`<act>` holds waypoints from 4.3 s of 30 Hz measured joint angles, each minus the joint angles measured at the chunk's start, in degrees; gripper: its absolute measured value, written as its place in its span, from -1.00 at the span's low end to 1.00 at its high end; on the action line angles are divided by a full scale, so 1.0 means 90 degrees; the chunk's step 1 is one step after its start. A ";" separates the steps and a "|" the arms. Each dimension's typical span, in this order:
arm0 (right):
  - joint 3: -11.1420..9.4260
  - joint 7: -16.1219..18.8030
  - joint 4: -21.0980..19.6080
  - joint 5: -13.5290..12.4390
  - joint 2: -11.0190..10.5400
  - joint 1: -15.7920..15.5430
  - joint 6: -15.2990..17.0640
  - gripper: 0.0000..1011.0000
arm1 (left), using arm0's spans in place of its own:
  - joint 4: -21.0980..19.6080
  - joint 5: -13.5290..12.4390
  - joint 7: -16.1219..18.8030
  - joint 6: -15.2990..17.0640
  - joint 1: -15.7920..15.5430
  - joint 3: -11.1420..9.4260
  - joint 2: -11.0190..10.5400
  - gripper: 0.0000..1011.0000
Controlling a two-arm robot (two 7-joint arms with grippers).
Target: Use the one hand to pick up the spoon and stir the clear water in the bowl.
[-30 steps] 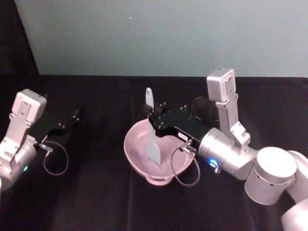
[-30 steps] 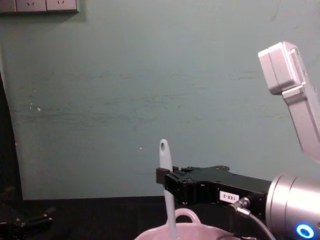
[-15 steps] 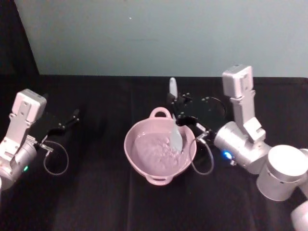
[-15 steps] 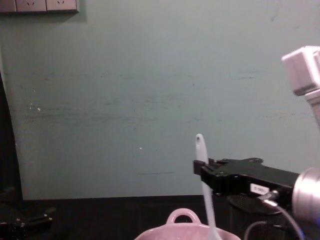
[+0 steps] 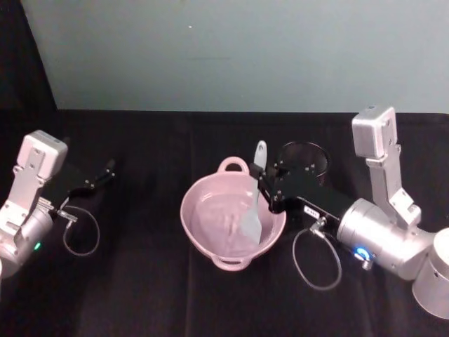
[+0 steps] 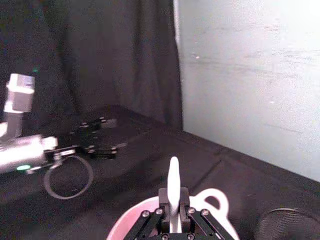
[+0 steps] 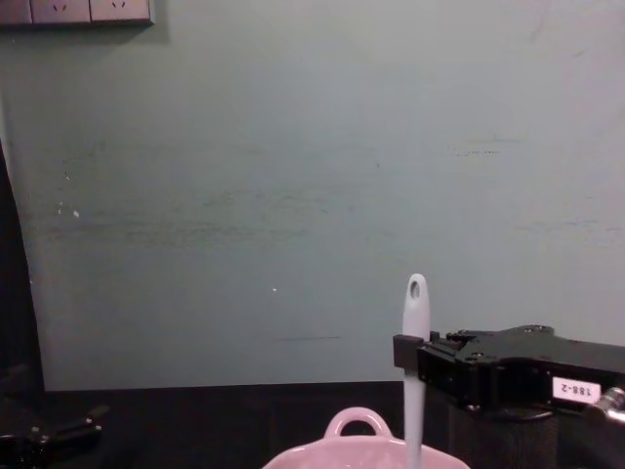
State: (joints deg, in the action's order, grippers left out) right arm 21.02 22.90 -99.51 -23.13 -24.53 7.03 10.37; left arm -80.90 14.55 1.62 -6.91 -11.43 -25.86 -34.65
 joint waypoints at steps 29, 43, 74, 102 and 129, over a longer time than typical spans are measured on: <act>0.0777 -0.0173 0.0790 -0.0101 0.0596 0.0621 -0.0478 -0.78 | 0.0000 0.0000 0.0000 0.0000 0.0000 0.0000 0.0000 1.00; 0.0378 -0.0773 0.1079 0.0434 0.0786 0.0571 -0.0721 -0.78 | 0.0000 0.0000 0.0000 0.0000 0.0000 0.0000 0.0000 1.00; -0.1056 -0.1052 -0.0464 -0.1031 0.0641 -0.0105 -0.0295 -0.78 | 0.0000 0.0000 0.0000 0.0000 0.0000 0.0000 0.0000 1.00; -0.1518 -0.1631 0.1029 -0.2484 0.0768 0.0489 0.0224 -0.78 | 0.0000 0.0000 0.0000 0.0000 0.0000 0.0000 0.0000 1.00; -0.1080 -0.1991 0.1565 -0.2854 0.0653 0.0649 0.0330 -0.78 | 0.0000 0.0000 0.0000 0.0000 0.0000 0.0000 0.0000 1.00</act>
State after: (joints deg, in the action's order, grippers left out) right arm 11.30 4.98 -85.43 -48.82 -18.65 12.87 13.34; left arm -80.90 14.55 1.62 -6.90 -11.43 -25.86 -34.65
